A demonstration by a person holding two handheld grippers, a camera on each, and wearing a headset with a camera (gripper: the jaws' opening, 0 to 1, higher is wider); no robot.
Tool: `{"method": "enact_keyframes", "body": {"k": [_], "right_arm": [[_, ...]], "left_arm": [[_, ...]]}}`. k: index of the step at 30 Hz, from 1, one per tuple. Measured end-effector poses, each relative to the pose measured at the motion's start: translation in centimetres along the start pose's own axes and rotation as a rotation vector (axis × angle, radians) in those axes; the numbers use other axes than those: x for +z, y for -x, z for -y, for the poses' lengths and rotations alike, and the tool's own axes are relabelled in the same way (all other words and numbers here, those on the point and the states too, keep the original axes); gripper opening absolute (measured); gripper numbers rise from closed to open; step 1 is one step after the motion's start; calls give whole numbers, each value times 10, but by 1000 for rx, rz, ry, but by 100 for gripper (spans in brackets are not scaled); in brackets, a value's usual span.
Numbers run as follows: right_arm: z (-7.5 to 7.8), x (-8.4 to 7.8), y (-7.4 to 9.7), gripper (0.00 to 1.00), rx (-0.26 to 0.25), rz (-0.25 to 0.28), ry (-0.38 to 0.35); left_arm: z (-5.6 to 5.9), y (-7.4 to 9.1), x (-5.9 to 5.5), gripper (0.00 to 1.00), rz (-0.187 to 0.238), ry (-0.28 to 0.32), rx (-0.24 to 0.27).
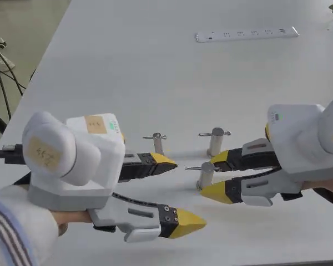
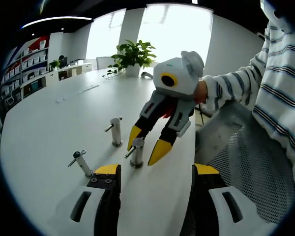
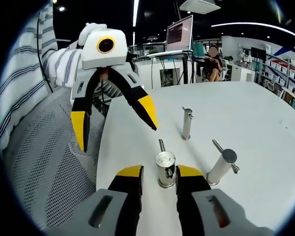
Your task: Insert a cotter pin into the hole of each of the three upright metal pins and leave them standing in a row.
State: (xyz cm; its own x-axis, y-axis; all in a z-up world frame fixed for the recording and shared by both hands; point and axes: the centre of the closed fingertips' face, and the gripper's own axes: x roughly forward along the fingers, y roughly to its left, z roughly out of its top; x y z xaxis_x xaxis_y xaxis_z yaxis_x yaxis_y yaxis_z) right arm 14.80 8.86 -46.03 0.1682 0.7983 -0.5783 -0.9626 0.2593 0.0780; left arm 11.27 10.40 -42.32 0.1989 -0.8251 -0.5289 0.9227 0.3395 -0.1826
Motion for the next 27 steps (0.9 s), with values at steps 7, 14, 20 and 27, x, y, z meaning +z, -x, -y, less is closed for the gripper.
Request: {"method": "enact_keyframes", "body": {"k": [7, 14, 20, 27], "right_arm": [[7, -1, -5, 13, -26, 3, 25], [9, -1, -6, 9, -24, 2, 44], [8, 0, -7, 9, -25, 10, 54], [12, 0, -8, 8, -32, -1, 67]], "left_arm": [[-10, 8, -1, 92, 36, 30, 95], [-13, 17, -1, 96, 51, 34, 116], [-14, 19, -7, 99, 44, 49, 128], [-11, 20, -11, 99, 35, 64, 125]]}}
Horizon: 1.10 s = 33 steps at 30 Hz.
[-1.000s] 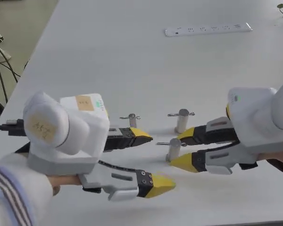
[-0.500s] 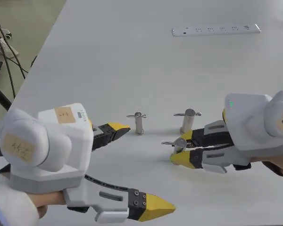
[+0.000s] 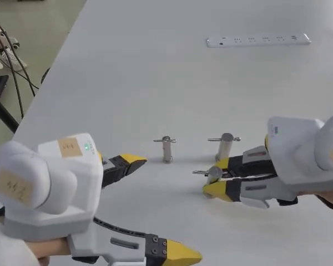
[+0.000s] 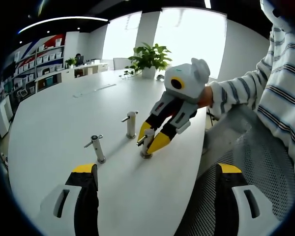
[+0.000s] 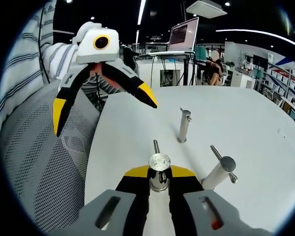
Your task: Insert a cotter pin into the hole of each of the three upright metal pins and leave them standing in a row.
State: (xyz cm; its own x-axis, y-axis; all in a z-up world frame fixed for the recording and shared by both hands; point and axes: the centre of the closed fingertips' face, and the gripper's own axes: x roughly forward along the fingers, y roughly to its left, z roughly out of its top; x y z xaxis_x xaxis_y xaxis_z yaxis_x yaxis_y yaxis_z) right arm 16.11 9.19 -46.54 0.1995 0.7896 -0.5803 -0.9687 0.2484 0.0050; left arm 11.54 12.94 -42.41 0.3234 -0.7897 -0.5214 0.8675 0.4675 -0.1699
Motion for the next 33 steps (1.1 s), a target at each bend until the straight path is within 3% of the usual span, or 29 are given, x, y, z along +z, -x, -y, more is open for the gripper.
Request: {"method": "enact_keyframes", "body": {"k": [6, 17, 24, 25, 33], "right_arm": [[1, 2, 11, 8, 24, 19, 18], [15, -1, 52, 8, 42, 35, 42], [39, -9, 74, 8, 5, 19, 49], [50, -15, 77, 8, -4, 9, 40], [80, -36, 85, 8, -34, 8, -3]], "left_arm": [[-1, 1, -3, 99, -13, 1, 4], [-3, 3, -6, 99, -24, 11, 16], [-2, 4, -11, 99, -35, 17, 15], [-2, 4, -11, 99, -35, 18, 15], [-1, 3, -12, 99, -43, 19, 12]]}}
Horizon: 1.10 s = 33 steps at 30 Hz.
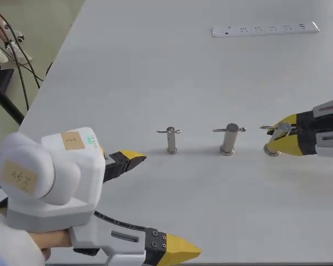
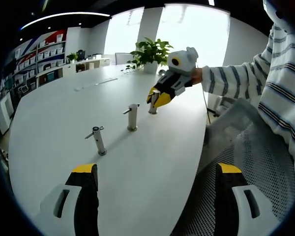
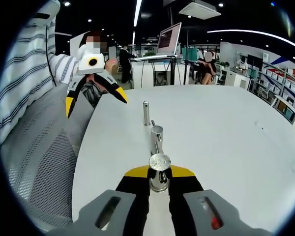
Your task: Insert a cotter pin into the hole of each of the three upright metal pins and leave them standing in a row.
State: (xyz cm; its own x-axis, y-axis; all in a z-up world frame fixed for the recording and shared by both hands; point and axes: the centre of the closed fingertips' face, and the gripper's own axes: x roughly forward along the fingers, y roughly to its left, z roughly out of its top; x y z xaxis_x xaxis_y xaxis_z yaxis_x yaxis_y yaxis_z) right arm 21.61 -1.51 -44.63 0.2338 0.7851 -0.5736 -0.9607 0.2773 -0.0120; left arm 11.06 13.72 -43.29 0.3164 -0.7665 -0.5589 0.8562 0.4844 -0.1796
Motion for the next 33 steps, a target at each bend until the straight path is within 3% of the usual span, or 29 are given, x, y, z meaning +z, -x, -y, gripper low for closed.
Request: {"method": "enact_keyframes", "body": {"k": [19, 33], "right_arm": [[6, -17, -5, 8, -3, -31, 2], [9, -21, -5, 9, -29, -27, -6]], "left_arm": [[-4, 2, -11, 99, -38, 23, 20], [-4, 5, -6, 98, -40, 12, 23]]}}
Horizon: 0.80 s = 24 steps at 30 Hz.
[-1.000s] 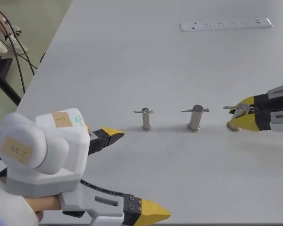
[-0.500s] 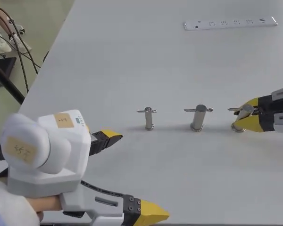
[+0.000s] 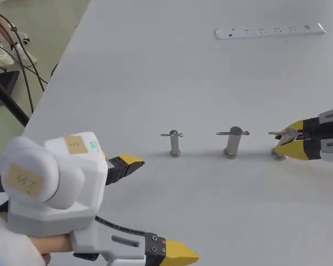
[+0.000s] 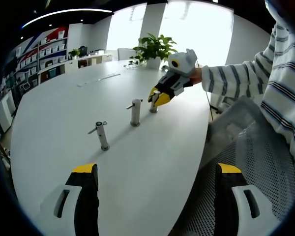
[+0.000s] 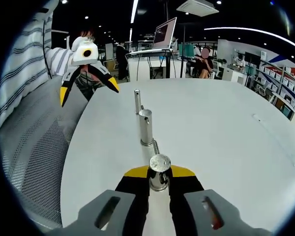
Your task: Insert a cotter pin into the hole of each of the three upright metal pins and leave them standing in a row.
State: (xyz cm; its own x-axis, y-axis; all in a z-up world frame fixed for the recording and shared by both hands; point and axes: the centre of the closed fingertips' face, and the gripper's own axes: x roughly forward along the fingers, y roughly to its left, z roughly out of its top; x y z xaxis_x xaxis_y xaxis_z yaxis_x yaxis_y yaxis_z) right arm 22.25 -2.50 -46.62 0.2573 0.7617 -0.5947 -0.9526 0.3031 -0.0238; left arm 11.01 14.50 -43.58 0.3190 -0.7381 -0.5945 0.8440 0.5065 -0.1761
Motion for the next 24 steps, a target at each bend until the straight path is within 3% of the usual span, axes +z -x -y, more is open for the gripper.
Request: {"method": "enact_keyframes", "body": {"k": [3, 11, 14, 15, 17, 21, 24], "right_arm": [[1, 13, 4, 11, -18, 54, -29], [4, 36, 20, 34, -81, 104, -65], [-1, 45, 28, 46, -100, 127, -83], [-7, 48, 29, 49, -89, 143, -146], [-17, 52, 30, 50, -48, 168, -176], [-25, 54, 33, 59, -75, 190, -221], [-36, 65, 37, 73, -58, 274, -302]], "left_arm": [[0, 1, 1, 98, 3, 0, 1], [-5, 6, 3, 97, 8, 12, 19], [-10, 9, 5, 97, 12, 17, 35], [-11, 10, 5, 97, 15, 21, 37], [-13, 11, 5, 97, 13, 29, 39], [-18, 11, 4, 98, 19, 46, 56], [-20, 12, 4, 99, 25, 53, 60]]}}
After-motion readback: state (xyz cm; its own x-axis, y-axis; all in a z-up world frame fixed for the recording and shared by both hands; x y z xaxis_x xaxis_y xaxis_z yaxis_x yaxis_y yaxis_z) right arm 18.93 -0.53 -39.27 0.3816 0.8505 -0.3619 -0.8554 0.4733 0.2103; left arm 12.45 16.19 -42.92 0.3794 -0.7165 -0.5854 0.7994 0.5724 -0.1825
